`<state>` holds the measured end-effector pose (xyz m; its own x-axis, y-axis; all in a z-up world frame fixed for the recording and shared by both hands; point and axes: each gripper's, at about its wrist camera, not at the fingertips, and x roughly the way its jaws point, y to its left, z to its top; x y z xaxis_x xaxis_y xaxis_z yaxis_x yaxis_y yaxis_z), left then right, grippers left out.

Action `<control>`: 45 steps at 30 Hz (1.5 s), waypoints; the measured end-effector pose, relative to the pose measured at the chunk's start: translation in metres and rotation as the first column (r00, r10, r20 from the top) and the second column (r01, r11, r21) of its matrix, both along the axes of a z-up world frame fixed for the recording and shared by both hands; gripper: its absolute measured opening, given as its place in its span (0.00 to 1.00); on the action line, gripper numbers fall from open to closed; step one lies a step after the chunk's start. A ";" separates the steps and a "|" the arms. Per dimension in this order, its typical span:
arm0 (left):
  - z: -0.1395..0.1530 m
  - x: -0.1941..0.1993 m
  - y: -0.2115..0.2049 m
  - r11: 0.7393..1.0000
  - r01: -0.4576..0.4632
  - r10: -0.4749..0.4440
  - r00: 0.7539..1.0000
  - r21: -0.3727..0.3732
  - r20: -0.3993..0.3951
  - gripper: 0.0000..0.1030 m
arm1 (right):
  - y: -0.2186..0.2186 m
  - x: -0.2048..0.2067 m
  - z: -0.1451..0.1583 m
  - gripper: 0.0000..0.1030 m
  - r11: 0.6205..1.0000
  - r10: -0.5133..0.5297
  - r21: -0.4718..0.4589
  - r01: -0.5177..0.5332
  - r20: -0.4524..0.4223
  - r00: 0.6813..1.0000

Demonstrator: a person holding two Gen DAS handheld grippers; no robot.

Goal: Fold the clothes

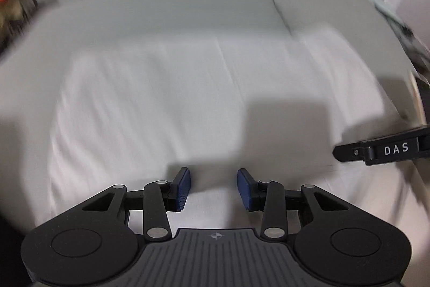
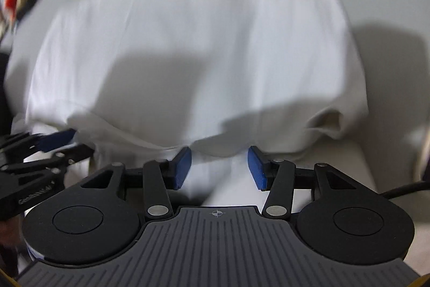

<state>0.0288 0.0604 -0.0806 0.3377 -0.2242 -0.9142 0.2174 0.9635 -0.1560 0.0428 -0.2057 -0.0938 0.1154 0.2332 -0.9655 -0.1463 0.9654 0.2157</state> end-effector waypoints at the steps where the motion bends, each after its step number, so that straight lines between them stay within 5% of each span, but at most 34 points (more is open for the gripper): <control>1: 0.000 -0.011 0.000 0.999 0.039 -0.040 0.997 -0.014 -0.069 0.34 | -0.006 -0.012 0.011 0.51 1.000 0.003 0.027 -0.003 0.025 1.000; 4: 0.019 -0.048 0.007 0.996 0.086 -0.085 0.996 0.006 -0.037 0.39 | -0.031 -0.041 0.045 0.56 0.995 -0.062 0.084 0.051 0.134 0.989; 8: 0.044 -0.071 0.040 0.995 -0.087 0.091 0.993 -0.057 0.069 0.44 | -0.055 -0.060 0.064 0.59 0.978 -0.171 0.157 0.136 0.240 0.956; 11: 0.046 -0.077 0.054 0.972 -0.203 0.217 0.969 -0.119 0.119 0.44 | -0.055 -0.064 0.060 0.48 0.970 -0.200 0.194 0.147 0.295 0.934; 13: 0.039 -0.074 0.050 0.963 -0.226 0.242 0.964 -0.144 0.109 0.44 | -0.035 -0.061 0.048 0.36 0.978 -0.157 0.182 0.102 0.319 0.935; 18: 0.031 -0.050 0.019 0.980 -0.160 0.173 0.979 -0.120 0.108 0.43 | 0.012 -0.035 0.032 0.36 0.998 -0.018 0.068 -0.008 0.374 0.927; 23: 0.029 -0.009 -0.014 0.995 -0.092 0.095 0.983 -0.029 0.155 0.44 | 0.021 -0.005 0.016 0.42 0.998 -0.045 0.066 0.025 0.322 0.946; 27: 0.001 0.002 -0.026 0.995 -0.104 0.104 0.991 -0.002 0.083 0.44 | 0.014 -0.008 -0.011 0.49 0.997 -0.070 0.048 0.062 0.205 0.976; 30: -0.003 -0.013 -0.034 0.995 -0.055 0.048 0.996 0.086 0.080 0.45 | 0.005 -0.023 -0.011 0.49 0.992 -0.088 0.102 0.077 0.113 0.990; 33: -0.005 -0.026 -0.025 0.996 -0.092 0.092 0.995 -0.003 -0.045 0.44 | -0.005 -0.034 0.005 0.49 0.966 -0.140 0.232 0.111 0.113 0.984; 41: 0.043 -0.040 -0.002 0.980 -0.188 0.193 0.976 -0.065 0.100 0.45 | -0.025 -0.031 0.073 0.72 0.850 -0.281 0.514 0.116 0.255 0.925; 43: 0.060 -0.040 0.002 0.976 -0.197 0.209 0.967 -0.090 0.145 0.47 | -0.034 -0.028 0.090 0.82 0.834 -0.323 0.542 0.105 0.325 0.889; 45: 0.071 -0.038 0.005 0.977 -0.193 0.206 0.961 -0.087 0.182 0.56 | -0.047 -0.025 0.099 0.83 0.823 -0.386 0.555 0.124 0.385 0.838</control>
